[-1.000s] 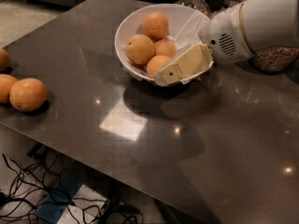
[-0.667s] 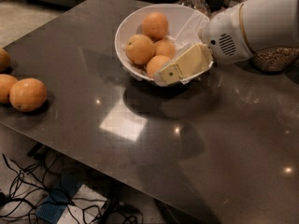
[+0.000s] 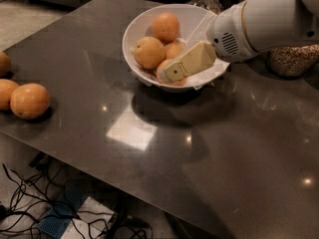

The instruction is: Pick orange from white bowl

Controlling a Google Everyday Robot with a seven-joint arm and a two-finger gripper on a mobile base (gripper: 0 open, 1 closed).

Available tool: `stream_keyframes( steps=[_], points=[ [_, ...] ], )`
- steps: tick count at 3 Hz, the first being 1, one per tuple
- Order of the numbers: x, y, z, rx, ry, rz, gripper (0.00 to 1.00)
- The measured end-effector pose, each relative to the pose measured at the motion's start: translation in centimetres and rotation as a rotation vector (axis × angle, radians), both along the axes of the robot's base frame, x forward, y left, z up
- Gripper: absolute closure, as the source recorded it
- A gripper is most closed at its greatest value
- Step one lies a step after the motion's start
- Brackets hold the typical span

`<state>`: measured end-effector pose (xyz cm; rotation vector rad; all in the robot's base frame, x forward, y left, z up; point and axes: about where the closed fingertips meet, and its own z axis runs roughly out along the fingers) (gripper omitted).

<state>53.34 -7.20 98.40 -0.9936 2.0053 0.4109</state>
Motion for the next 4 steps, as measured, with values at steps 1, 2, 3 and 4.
stream_keyframes(
  steps=[1, 2, 3, 4],
  points=[
    [2.4, 0.1, -0.5, -0.058, -0.051, -0.019, 0.0],
    [4.4, 0.1, -1.4, -0.104, -0.069, -0.004, 0.03],
    [6.1, 0.0, -2.2, -0.123, -0.063, 0.021, 0.08],
    [7.3, -0.1, -2.8, -0.122, -0.052, 0.035, 0.12]
  ],
)
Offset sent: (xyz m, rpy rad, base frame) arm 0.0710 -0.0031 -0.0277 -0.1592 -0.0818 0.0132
